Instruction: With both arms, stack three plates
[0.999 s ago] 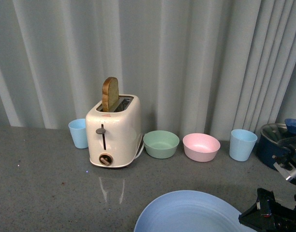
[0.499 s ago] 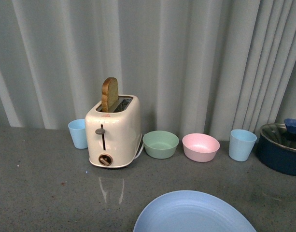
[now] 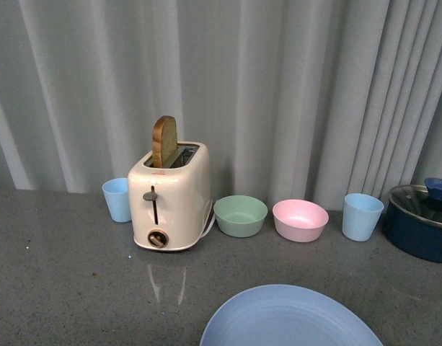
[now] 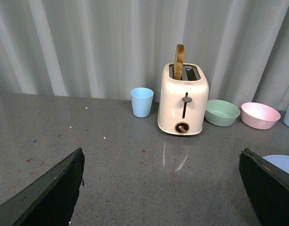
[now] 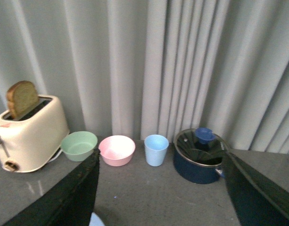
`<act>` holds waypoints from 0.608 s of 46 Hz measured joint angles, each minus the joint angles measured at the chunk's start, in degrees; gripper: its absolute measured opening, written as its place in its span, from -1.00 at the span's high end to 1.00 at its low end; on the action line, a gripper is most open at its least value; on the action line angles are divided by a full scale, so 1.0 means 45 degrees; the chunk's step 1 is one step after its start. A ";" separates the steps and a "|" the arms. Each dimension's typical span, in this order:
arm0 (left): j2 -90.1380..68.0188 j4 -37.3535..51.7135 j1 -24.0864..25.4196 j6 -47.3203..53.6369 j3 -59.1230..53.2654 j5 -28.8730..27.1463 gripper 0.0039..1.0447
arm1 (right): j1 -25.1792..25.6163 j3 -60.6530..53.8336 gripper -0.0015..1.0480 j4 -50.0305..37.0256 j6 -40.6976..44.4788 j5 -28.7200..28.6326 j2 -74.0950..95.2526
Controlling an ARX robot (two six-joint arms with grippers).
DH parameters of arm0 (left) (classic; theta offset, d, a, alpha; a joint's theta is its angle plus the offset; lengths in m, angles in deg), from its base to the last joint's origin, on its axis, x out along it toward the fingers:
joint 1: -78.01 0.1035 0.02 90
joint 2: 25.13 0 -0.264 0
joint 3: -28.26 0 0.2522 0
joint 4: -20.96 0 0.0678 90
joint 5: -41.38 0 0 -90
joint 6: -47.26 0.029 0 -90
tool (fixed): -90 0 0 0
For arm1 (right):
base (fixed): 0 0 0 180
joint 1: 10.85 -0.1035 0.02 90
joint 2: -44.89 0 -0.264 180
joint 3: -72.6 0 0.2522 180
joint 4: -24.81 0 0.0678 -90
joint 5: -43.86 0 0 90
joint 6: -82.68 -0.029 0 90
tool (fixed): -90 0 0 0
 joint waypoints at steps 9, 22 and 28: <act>0.0000 0.0000 0.0000 0.0000 0.0000 -0.0024 -0.87 | -0.0073 -0.1797 0.12 -0.0316 -0.0257 0.0053 -0.1603; 0.0000 0.0000 0.0000 0.0000 0.0000 -0.0010 -0.87 | -0.0073 -0.3439 0.95 -0.0709 -0.0287 0.0039 -0.2691; 0.0000 0.0000 0.0000 0.0000 0.0000 -0.0005 -0.87 | -0.0073 -0.4036 0.94 -0.0763 -0.0321 0.0058 -0.3235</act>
